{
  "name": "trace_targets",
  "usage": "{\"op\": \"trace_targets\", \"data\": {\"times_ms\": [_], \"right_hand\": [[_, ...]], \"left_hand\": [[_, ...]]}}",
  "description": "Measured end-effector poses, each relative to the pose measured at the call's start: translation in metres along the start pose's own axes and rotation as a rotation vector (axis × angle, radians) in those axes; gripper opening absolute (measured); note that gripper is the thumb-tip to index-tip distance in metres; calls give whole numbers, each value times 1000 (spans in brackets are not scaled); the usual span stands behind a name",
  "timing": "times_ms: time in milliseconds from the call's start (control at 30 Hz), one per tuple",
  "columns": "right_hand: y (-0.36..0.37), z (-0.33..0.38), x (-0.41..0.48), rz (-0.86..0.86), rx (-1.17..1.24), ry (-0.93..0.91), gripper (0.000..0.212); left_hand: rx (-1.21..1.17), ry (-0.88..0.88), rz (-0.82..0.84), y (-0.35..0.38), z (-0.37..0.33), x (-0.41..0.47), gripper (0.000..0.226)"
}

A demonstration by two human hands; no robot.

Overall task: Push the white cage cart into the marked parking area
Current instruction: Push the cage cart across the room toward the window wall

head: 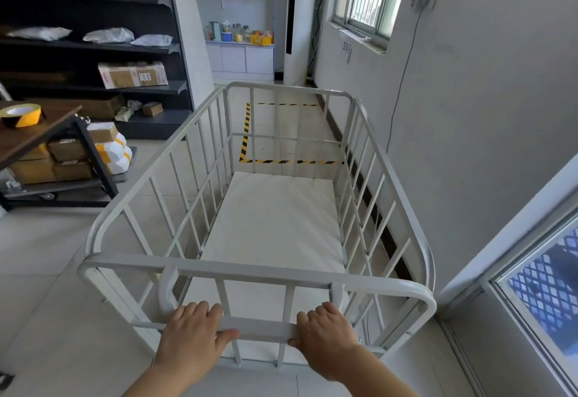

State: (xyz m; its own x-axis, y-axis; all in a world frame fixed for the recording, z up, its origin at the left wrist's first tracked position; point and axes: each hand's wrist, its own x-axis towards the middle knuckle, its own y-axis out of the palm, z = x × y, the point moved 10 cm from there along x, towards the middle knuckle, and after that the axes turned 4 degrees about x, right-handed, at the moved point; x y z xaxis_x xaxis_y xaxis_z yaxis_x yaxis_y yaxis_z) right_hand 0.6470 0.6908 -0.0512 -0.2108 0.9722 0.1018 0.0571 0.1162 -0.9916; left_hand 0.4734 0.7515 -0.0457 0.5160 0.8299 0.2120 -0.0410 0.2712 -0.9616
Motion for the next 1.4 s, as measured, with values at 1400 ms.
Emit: {"op": "trace_targets", "data": {"times_ms": [1400], "right_hand": [[46, -231, 218, 367, -12, 39, 46]], "left_hand": [[-85, -93, 48, 61, -24, 302, 76]]}}
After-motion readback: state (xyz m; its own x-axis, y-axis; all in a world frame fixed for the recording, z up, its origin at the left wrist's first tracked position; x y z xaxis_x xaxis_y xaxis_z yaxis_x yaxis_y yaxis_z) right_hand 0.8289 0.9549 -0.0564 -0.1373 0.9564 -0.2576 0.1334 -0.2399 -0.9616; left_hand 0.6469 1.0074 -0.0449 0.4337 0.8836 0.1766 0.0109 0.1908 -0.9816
